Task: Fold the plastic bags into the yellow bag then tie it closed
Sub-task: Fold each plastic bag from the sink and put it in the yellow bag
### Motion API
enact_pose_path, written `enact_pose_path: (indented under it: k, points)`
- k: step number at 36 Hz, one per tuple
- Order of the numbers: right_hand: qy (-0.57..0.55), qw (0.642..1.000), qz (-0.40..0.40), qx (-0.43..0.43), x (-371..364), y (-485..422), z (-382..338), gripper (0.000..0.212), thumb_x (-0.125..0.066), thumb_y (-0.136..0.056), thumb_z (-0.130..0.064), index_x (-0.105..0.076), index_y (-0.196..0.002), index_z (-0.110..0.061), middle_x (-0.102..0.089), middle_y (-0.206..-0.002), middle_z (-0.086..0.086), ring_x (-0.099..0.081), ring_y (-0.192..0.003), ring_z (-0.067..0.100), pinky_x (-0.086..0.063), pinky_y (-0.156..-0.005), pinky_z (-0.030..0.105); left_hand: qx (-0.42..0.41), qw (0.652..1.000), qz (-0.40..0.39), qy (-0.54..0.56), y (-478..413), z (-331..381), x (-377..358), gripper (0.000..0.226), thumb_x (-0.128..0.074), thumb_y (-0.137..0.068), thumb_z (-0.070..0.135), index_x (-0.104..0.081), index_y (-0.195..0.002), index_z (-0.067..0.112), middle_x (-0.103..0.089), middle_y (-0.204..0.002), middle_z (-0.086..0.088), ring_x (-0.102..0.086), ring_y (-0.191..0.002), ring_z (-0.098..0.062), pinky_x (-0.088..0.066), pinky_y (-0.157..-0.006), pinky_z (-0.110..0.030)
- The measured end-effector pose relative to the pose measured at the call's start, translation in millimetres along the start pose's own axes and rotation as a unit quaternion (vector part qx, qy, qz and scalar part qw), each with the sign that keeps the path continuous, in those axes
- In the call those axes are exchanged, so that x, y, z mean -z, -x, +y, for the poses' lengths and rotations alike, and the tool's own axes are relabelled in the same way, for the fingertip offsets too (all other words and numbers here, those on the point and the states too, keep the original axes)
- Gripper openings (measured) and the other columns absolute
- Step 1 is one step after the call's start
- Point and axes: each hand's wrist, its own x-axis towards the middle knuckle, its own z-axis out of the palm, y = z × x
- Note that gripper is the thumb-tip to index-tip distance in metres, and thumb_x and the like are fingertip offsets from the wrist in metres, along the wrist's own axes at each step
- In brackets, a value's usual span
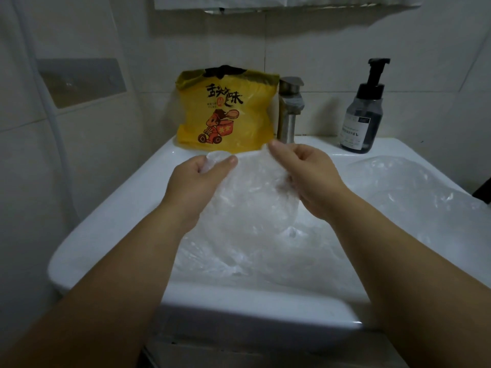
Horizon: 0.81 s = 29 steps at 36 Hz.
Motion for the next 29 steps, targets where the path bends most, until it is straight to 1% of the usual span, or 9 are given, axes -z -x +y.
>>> enact_pose_path:
  k: [3, 5, 8, 10, 14, 19, 23, 26, 29]
  points:
    - [0.09, 0.994, -0.053, -0.014, 0, 4, 3, 0.039, -0.076, -0.077, -0.026, -0.065, -0.105, -0.003, -0.065, -0.098, 0.003, -0.065, -0.08, 0.013, -0.054, -0.059, 0.024, 0.033, 0.996, -0.01, 0.08, -2, 4, 3, 0.021, -0.07, -0.087, 0.033, -0.067, -0.088, 0.012, -0.071, -0.087, -0.004, -0.067, -0.082, -0.02, -0.053, -0.078, -0.036]
    - [0.11, 0.993, -0.024, -0.029, 0, 2, 5, 0.034, -0.071, -0.084, -0.023, -0.064, -0.104, 0.003, -0.063, -0.092, 0.007, -0.062, -0.075, 0.012, -0.054, -0.058, 0.024, 0.046, 0.993, -0.016, 0.112, -3, 4, 6, 0.025, -0.069, -0.088, 0.029, -0.065, -0.1, 0.007, -0.067, -0.09, -0.008, -0.061, -0.083, -0.024, -0.047, -0.076, -0.038]
    - [-0.026, 0.999, 0.006, -0.045, 3, 0, 0, 0.03, -0.064, -0.09, -0.024, -0.064, -0.107, 0.001, -0.068, -0.098, 0.016, -0.067, -0.085, 0.021, -0.058, -0.074, 0.035, 0.047, 0.993, -0.028, 0.103, -5, 3, 8, 0.023, -0.07, -0.086, 0.035, -0.067, -0.1, 0.017, -0.07, -0.091, 0.0, -0.055, -0.08, -0.023, -0.042, -0.071, -0.035]
    - [-0.163, 0.984, -0.024, -0.062, 5, -2, -5, 0.028, -0.053, -0.096, -0.021, -0.061, -0.115, -0.002, -0.069, -0.103, 0.013, -0.069, -0.092, 0.023, -0.056, -0.079, 0.035, 0.05, 0.995, -0.034, 0.079, -4, 4, 7, 0.019, -0.069, -0.086, 0.038, -0.064, -0.082, 0.02, -0.06, -0.067, 0.008, -0.049, -0.057, -0.011, -0.037, -0.053, -0.021]
    - [-0.265, 0.958, -0.071, -0.08, 5, 1, -8, 0.034, -0.038, -0.102, -0.024, -0.054, -0.123, -0.004, -0.066, -0.106, 0.013, -0.068, -0.088, 0.023, -0.058, -0.073, 0.033, 0.047, 0.997, -0.055, 0.003, -4, 0, 6, 0.039, -0.069, -0.082, 0.047, -0.046, -0.064, 0.021, -0.037, -0.053, 0.007, -0.03, -0.048, -0.011, -0.025, -0.044, -0.023]
    - [-0.208, 0.975, -0.017, -0.081, 3, 0, -9, 0.022, -0.045, -0.1, -0.022, -0.058, -0.109, -0.007, -0.064, -0.088, 0.012, -0.064, -0.072, 0.02, -0.055, -0.066, 0.031, 0.03, 0.989, -0.061, -0.13, -3, -9, 6, 0.044, -0.067, -0.086, 0.042, -0.036, -0.066, 0.018, -0.031, -0.064, 0.0, -0.03, -0.057, -0.014, -0.023, -0.053, -0.028]
    - [-0.134, 0.988, -0.032, -0.071, 4, 3, -9, 0.029, -0.05, -0.098, -0.031, -0.061, -0.107, -0.006, -0.066, -0.077, 0.008, -0.063, -0.064, 0.018, -0.052, -0.059, 0.027, -0.033, 0.937, -0.045, -0.344, -2, -17, 9, 0.029, -0.066, -0.088, 0.035, -0.057, -0.109, 0.017, -0.054, -0.107, -0.003, -0.054, -0.095, -0.02, -0.044, -0.073, -0.029]
    - [-0.082, 0.994, -0.037, -0.055, -1, 7, -8, 0.036, -0.054, -0.096, -0.033, -0.06, -0.112, -0.001, -0.069, -0.103, 0.022, -0.067, -0.097, 0.038, -0.056, -0.086, 0.048, -0.1, 0.938, -0.034, -0.33, 3, -11, 7, 0.069, -0.07, -0.084, 0.029, -0.038, -0.144, 0.023, -0.037, -0.143, -0.003, -0.04, -0.13, -0.019, -0.038, -0.102, -0.032]
    - [-0.022, 0.998, -0.044, -0.044, -7, 10, -7, 0.047, -0.059, -0.093, -0.036, -0.059, -0.113, 0.006, -0.056, -0.116, 0.036, -0.057, -0.1, 0.054, -0.037, -0.092, 0.072, -0.136, 0.974, -0.073, -0.166, 13, 3, 1, 0.066, -0.068, -0.083, 0.018, -0.042, -0.143, 0.024, -0.05, -0.133, 0.009, -0.047, -0.122, -0.005, -0.038, -0.102, -0.024]
